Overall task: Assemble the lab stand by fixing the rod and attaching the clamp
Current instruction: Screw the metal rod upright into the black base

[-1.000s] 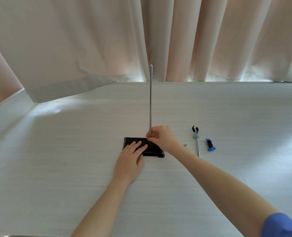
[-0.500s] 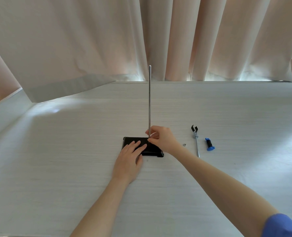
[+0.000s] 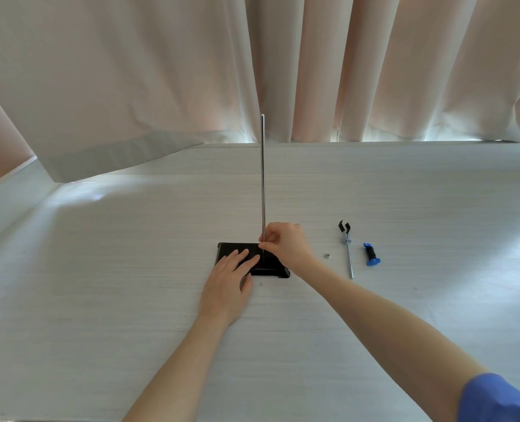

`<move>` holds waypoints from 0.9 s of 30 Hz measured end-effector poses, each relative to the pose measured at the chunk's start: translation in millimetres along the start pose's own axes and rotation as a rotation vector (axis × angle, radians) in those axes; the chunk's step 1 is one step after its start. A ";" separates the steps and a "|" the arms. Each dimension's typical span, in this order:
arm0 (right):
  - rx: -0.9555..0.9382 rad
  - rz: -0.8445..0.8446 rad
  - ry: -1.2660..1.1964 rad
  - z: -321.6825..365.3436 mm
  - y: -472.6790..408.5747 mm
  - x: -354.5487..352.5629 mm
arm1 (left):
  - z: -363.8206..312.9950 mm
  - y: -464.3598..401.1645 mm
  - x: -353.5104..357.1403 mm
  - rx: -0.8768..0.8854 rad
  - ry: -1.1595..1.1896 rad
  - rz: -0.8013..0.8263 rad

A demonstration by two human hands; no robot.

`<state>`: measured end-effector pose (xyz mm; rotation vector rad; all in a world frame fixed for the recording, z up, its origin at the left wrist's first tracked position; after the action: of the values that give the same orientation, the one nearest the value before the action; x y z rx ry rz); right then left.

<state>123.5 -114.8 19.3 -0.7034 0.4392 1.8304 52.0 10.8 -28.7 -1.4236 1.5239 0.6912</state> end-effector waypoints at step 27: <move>0.034 -0.193 -0.151 -23.8 18.2 -12.2 | 3.5 2.6 -2.5 -0.029 -0.051 -0.026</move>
<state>115.7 -144.3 8.5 -0.5595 0.2926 1.6762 50.1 15.4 -28.5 -1.4347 1.4589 0.7308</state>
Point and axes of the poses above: each hand's wrist, its own y-axis away from the middle knuckle, its own x-axis out of the palm, z = x × y, the point moved 7 cm from there along -y, towards the middle knuckle, and after that the axes turned 9 degrees about z, right-handed, at the moved point
